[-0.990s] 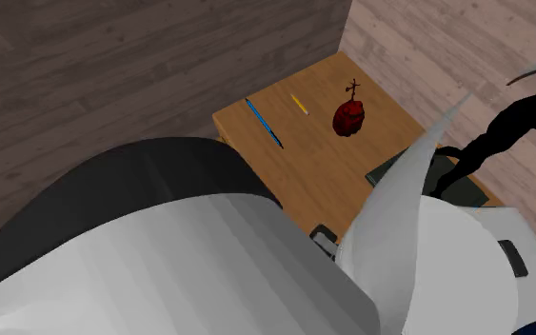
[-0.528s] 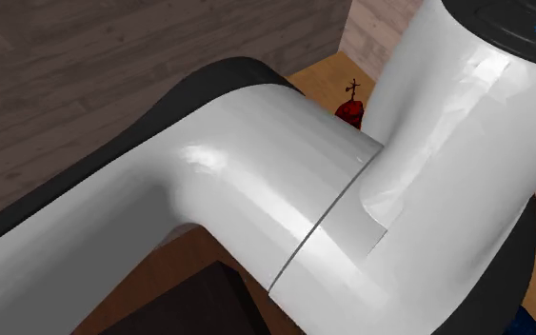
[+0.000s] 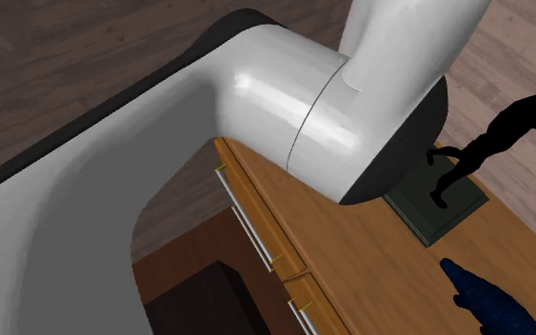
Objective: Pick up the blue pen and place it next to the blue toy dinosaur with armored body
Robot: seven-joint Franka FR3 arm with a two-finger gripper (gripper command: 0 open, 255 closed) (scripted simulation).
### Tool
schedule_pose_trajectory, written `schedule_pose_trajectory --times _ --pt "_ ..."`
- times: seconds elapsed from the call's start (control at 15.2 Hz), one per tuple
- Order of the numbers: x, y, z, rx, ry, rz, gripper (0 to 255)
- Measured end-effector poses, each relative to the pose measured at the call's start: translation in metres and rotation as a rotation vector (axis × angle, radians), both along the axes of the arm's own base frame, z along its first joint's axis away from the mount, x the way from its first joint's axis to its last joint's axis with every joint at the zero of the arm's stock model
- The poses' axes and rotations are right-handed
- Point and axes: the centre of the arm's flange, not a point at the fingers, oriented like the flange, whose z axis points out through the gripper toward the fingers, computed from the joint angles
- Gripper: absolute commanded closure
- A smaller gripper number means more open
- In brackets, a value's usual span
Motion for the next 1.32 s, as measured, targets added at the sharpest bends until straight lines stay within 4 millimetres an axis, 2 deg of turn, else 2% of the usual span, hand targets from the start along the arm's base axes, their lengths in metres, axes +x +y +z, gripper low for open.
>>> schedule_pose_trajectory --times 0.33,0.73,1.32 --pt "0.019 0.057 -0.018 0.012 0.016 0.165 0" --pt "0.03 0.129 -0.043 0.028 0.035 0.362 0" --pt "0.018 0.239 -0.074 0.051 0.064 0.659 0"
